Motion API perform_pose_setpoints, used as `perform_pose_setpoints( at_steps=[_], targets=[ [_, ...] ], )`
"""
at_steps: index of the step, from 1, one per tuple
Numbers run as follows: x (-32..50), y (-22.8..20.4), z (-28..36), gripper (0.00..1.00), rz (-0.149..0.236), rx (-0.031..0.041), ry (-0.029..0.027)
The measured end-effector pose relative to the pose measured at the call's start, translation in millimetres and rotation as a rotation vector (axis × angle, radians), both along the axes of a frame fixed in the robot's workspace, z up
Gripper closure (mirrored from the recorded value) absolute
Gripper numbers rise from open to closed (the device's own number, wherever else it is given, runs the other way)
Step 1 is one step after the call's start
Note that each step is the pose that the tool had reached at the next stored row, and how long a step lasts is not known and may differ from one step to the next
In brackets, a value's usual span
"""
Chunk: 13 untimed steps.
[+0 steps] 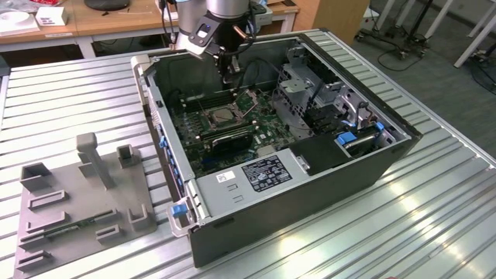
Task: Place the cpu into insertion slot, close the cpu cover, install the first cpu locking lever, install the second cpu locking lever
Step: 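Close the cpu cover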
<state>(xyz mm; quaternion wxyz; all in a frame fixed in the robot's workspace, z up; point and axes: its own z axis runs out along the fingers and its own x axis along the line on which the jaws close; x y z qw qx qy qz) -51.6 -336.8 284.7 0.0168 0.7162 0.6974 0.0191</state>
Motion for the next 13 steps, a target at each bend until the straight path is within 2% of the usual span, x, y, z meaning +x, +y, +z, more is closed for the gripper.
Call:
perform_pose_setpoints(
  at_steps=[5, 13],
  targets=[
    [5.3, 0.0, 0.0, 0.89, 0.0, 0.0, 0.0],
    [24.6, 0.0, -0.1, 0.89, 0.0, 0.0, 0.0]
  ],
)
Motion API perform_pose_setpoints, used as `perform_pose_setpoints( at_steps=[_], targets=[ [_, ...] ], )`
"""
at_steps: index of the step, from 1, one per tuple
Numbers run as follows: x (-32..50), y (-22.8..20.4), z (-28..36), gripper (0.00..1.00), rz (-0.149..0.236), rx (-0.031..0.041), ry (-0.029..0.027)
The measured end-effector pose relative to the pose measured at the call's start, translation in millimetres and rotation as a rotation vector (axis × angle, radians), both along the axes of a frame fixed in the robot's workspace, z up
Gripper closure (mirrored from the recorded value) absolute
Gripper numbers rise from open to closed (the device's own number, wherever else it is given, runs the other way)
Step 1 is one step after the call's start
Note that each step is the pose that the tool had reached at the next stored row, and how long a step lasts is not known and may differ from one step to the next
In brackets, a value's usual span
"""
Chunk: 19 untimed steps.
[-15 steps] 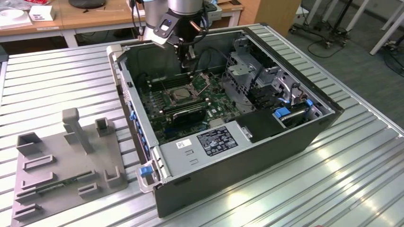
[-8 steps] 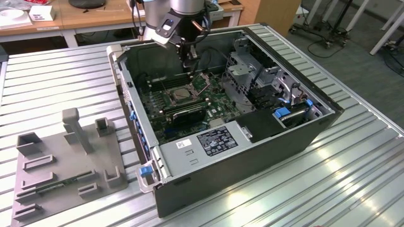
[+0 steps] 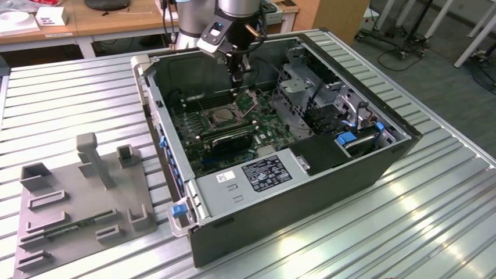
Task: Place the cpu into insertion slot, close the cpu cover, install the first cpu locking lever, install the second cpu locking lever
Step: 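Close the cpu cover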
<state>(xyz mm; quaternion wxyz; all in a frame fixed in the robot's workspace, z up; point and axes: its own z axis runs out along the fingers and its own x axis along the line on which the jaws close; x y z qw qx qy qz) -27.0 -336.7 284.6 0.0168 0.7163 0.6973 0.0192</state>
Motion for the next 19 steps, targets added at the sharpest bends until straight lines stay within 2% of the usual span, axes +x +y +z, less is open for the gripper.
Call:
perform_pose_setpoints(
  at_steps=[19],
  targets=[
    [50.2, 0.0, -0.5, 0.89, 0.0, 0.0001, 0.0]
  ],
)
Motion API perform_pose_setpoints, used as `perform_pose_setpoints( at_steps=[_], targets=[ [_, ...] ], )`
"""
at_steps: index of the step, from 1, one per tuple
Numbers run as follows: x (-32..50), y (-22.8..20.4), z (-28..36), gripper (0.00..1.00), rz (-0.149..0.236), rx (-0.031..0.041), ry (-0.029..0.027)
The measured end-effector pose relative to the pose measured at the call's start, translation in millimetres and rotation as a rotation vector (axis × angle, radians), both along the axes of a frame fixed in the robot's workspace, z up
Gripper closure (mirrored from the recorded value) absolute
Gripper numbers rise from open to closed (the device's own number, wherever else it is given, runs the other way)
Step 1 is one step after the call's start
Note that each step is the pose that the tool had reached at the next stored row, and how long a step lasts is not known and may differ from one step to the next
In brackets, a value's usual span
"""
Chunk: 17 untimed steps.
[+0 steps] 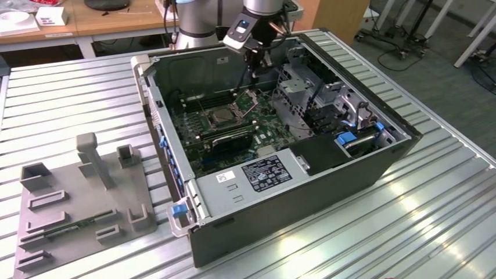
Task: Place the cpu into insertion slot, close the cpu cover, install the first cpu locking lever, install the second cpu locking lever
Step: 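Close the cpu cover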
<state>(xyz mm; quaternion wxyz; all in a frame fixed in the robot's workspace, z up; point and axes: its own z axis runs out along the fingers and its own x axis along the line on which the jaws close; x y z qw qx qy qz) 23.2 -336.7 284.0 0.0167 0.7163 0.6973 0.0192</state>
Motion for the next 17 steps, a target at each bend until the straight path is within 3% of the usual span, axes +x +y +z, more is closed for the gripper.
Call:
perform_pose_setpoints(
  at_steps=[9, 17],
  targets=[
    [25.0, 0.0, -0.3, 0.89, 0.0, -0.0001, 0.0007],
    [26.6, -0.1, -2.1, 0.89, 0.0, -0.0001, 0.0007]
  ],
)
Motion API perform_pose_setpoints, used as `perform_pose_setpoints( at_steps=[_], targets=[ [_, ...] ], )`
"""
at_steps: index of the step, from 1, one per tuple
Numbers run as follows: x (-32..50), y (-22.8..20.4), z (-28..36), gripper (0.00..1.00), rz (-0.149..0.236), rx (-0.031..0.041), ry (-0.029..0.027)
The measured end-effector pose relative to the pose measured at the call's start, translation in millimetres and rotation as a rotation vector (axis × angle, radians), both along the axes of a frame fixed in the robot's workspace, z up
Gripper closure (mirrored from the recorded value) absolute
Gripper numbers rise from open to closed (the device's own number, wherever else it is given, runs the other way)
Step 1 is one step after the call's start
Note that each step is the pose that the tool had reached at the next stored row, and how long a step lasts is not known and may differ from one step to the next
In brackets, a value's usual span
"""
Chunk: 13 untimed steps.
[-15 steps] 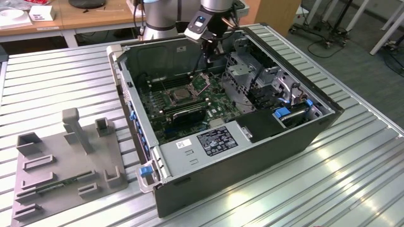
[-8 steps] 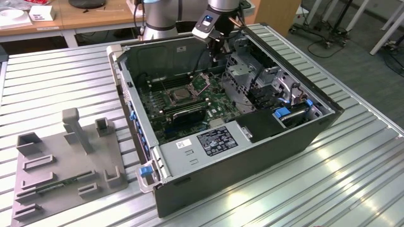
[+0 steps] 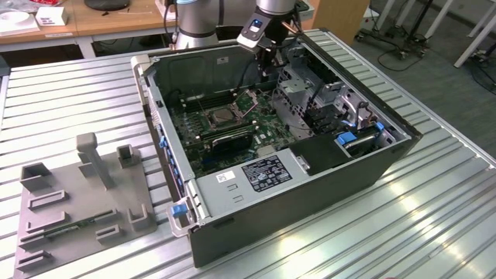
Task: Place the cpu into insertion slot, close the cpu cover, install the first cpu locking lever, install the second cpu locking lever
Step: 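Close the cpu cover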
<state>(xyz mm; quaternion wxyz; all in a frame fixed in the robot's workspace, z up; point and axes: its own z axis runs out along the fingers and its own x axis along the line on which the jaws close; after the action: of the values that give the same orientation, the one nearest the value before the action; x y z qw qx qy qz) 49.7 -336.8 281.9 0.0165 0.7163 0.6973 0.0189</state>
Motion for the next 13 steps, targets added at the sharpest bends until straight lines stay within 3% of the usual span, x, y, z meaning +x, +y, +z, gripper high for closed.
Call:
perform_pose_setpoints(
  at_steps=[13],
  targets=[
    [0.0, 0.1, -23.6, 0.89, 0.0, -0.0007, 0.0001]
  ],
)
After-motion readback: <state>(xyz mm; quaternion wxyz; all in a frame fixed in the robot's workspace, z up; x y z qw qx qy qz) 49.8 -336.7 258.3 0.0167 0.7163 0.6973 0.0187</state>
